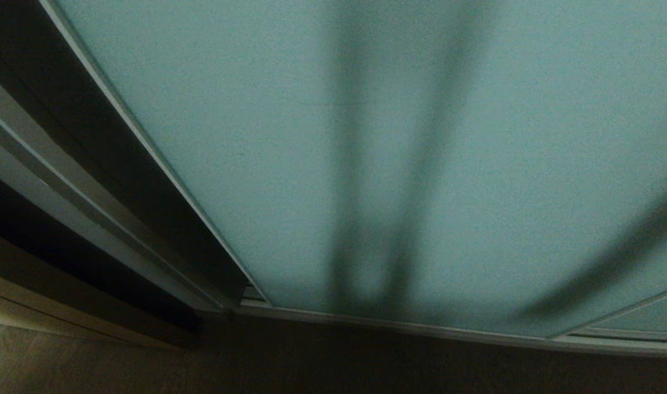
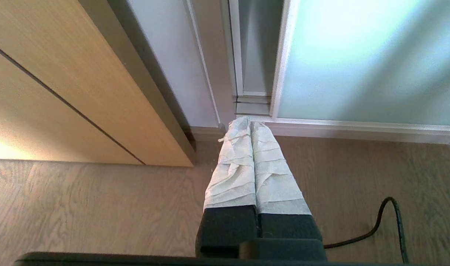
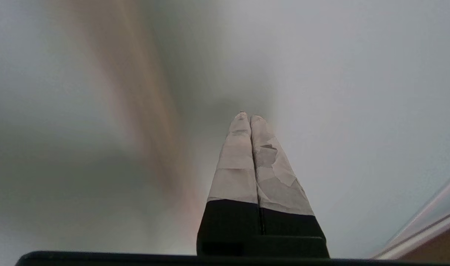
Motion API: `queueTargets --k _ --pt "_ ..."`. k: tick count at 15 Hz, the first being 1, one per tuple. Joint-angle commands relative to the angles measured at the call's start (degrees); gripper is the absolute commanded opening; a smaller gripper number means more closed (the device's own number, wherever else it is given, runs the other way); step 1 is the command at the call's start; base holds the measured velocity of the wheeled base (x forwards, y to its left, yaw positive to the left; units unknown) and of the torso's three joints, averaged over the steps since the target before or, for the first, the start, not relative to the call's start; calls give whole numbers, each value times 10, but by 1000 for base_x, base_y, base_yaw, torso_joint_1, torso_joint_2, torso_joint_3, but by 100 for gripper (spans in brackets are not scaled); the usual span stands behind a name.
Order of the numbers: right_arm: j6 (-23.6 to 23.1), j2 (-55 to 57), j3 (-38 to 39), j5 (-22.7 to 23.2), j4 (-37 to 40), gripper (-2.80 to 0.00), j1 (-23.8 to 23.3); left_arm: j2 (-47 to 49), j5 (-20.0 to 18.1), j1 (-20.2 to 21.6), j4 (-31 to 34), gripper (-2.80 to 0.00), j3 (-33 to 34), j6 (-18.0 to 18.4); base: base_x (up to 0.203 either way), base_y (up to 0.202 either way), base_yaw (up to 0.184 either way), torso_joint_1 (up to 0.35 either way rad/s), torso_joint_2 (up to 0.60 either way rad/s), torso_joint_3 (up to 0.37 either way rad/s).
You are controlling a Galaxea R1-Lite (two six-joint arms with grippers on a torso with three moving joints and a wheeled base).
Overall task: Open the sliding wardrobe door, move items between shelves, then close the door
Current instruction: Close the door
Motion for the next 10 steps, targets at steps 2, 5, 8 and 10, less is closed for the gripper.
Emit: queueTargets --k 2,5,8,10 --pt "-1 19 -14 -30 -19 -280 -2 1 0 0 0 -280 0 0 0 0 0 0 0 0" --pt "-2 53 -50 -32 -29 -280 -20 1 0 0 0 -280 0 0 0 0 0 0 0 0" --pt "1 73 -59 -24 -32 -280 -28 1 0 0 0 -280 0 0 0 0 0 0 0 0" --pt "6 73 -57 -9 -26 -280 -28 1 0 0 0 -280 0 0 0 0 0 0 0 0"
